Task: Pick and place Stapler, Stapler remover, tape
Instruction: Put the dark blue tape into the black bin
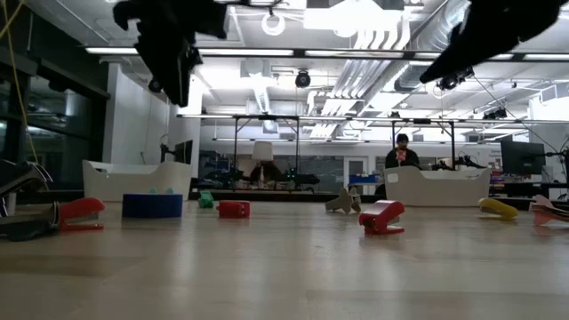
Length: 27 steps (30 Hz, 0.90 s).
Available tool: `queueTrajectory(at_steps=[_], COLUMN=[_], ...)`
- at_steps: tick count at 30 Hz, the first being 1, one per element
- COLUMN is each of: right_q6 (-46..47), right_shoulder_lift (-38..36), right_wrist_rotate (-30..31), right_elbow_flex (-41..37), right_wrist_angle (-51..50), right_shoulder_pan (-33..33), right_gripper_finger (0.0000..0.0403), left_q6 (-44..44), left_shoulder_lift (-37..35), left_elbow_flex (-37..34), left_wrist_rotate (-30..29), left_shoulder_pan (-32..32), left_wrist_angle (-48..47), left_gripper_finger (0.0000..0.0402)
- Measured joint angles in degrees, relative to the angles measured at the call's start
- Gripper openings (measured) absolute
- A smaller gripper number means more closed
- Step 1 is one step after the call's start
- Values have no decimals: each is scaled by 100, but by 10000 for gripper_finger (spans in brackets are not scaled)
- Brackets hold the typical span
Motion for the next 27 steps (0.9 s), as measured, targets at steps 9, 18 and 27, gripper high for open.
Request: queueTrajectory(at_steps=[9,18,27], right_q6=[101,328,-172], right_shoulder_lift=[-692,-722,-720], right_wrist_rotate=[-325,-725,-1077], right_elbow_flex=[-1186,-1444,-1440], right_wrist_angle=[1215,1481,2175], right_shoulder_pan=[229,240,240], right_gripper_finger=[181,181,181], left_q6=[637,2580,3886], left_shoulder_lift=[614,1126,1555], left_elbow_flex=[-2,-2,-2], left_wrist_rotate=[586,785,804], left_shoulder_pan=[279,282,280], left_wrist_angle=[-218,64,243], left_gripper_finger=[136,136,136])
